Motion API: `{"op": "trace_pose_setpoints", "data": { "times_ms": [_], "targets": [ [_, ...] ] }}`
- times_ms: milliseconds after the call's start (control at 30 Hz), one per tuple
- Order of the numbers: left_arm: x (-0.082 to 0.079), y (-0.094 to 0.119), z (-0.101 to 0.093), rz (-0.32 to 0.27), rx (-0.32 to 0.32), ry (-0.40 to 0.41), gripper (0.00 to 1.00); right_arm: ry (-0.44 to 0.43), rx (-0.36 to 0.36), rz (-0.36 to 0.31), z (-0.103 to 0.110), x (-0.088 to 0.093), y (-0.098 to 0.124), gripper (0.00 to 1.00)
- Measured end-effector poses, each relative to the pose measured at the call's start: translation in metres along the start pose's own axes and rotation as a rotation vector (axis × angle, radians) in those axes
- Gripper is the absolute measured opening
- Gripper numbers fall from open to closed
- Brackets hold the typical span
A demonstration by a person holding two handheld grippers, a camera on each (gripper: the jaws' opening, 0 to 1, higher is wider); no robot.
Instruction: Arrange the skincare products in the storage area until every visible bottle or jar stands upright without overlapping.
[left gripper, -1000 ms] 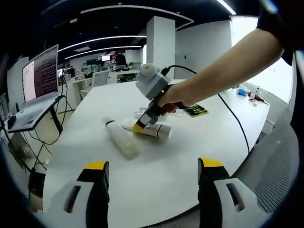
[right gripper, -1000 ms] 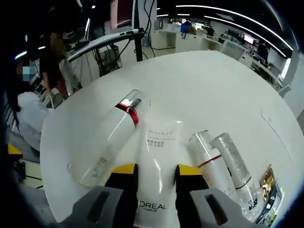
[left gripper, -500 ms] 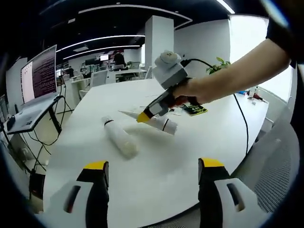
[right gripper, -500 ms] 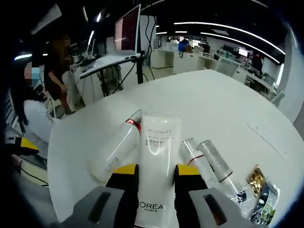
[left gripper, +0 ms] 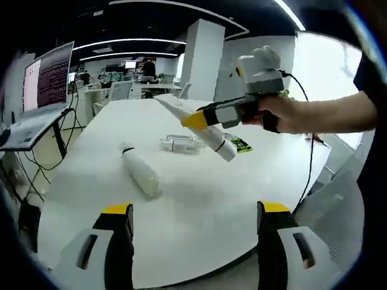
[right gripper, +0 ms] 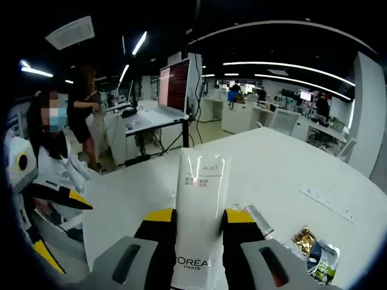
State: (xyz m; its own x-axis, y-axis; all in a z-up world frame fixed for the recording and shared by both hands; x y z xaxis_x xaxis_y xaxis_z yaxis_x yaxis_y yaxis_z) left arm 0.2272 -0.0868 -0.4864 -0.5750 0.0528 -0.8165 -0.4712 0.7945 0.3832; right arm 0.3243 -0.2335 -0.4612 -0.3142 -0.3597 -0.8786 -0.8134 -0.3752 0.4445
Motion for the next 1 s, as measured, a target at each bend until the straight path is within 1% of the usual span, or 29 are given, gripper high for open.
{"op": "trace_pose_setpoints", "data": {
  "times_ms": [67,100,133,167,200,233,267,333,367,433,500,600,633,667,733,800,867,933,1000],
  "targets": [
    [-0.022,0.008,-0.008,-0.085,0.053,0.112,0.76,0.029,-0.004,-0.028,0.008,-0.006,0.013,0.20],
    [-0.026,0.012,-0.007,-0.088,0.058,0.140,0.73,0.036,-0.006,-0.031,0.011,-0.007,0.018,0.20],
    [-0.032,0.015,-0.005,-0.108,0.051,0.194,0.71,0.045,-0.010,-0.037,0.015,-0.009,0.022,0.20],
    [-0.044,0.019,-0.002,-0.164,0.066,0.265,0.68,0.066,-0.008,-0.057,0.019,-0.013,0.028,0.20],
    [-0.059,0.022,-0.002,-0.236,0.101,0.327,0.68,0.071,-0.009,-0.063,0.023,-0.014,0.032,0.20],
    [-0.066,0.023,-0.007,-0.258,0.125,0.350,0.68,0.078,-0.016,-0.074,0.029,-0.018,0.040,0.20],
    [-0.075,0.022,-0.010,-0.281,0.136,0.372,0.67,0.083,-0.016,-0.094,0.035,-0.021,0.046,0.20],
    [-0.081,0.018,-0.017,-0.276,0.147,0.351,0.63,0.079,-0.024,-0.114,0.043,-0.026,0.054,0.20],
    [-0.084,0.015,-0.023,-0.272,0.158,0.340,0.61,0.087,-0.027,-0.134,0.049,-0.030,0.059,0.20],
    [-0.090,0.008,-0.039,-0.266,0.199,0.332,0.59,0.096,-0.034,-0.160,0.059,-0.038,0.069,0.20],
    [-0.099,0.002,-0.055,-0.285,0.243,0.351,0.56,0.100,-0.029,-0.183,0.065,-0.045,0.077,0.21],
    [-0.107,-0.004,-0.070,-0.310,0.277,0.362,0.49,0.111,-0.025,-0.208,0.072,-0.050,0.086,0.21],
    [-0.107,-0.006,-0.072,-0.312,0.275,0.365,0.43,0.111,-0.017,-0.219,0.073,-0.051,0.089,0.21],
    [-0.108,-0.009,-0.077,-0.309,0.274,0.353,0.40,0.111,-0.021,-0.223,0.075,-0.052,0.092,0.21],
    [-0.108,-0.012,-0.084,-0.308,0.278,0.337,0.37,0.117,-0.020,-0.233,0.079,-0.052,0.097,0.21],
    [-0.109,-0.012,-0.090,-0.322,0.288,0.330,0.35,0.153,-0.017,-0.230,0.083,-0.052,0.103,0.21],
    [-0.109,-0.011,-0.095,-0.323,0.286,0.297,0.28,0.163,-0.014,-0.240,0.086,-0.051,0.110,0.21],
    [-0.110,-0.010,-0.099,-0.327,0.286,0.256,0.21,0.147,-0.004,-0.250,0.087,-0.051,0.116,0.21],
    [-0.109,-0.009,-0.103,-0.319,0.286,0.225,0.17,0.145,0.008,-0.251,0.087,-0.049,0.121,0.21]
  ]
}}
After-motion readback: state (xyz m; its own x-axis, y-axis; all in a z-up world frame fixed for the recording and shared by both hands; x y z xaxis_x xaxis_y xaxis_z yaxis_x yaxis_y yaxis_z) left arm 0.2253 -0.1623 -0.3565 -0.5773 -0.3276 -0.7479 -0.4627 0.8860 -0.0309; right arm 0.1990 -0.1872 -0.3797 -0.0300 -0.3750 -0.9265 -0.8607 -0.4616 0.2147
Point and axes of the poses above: the point that each gripper's makers call its tool centre point, and the gripper's own axes: y roughly backward along the fingers, z roughly to its left, x roughly out of its underside, the point moved 3 cm from there along y, roughly backward along the fingers, and after that the axes turned 6 degrees about y, right-handed, at the moved point
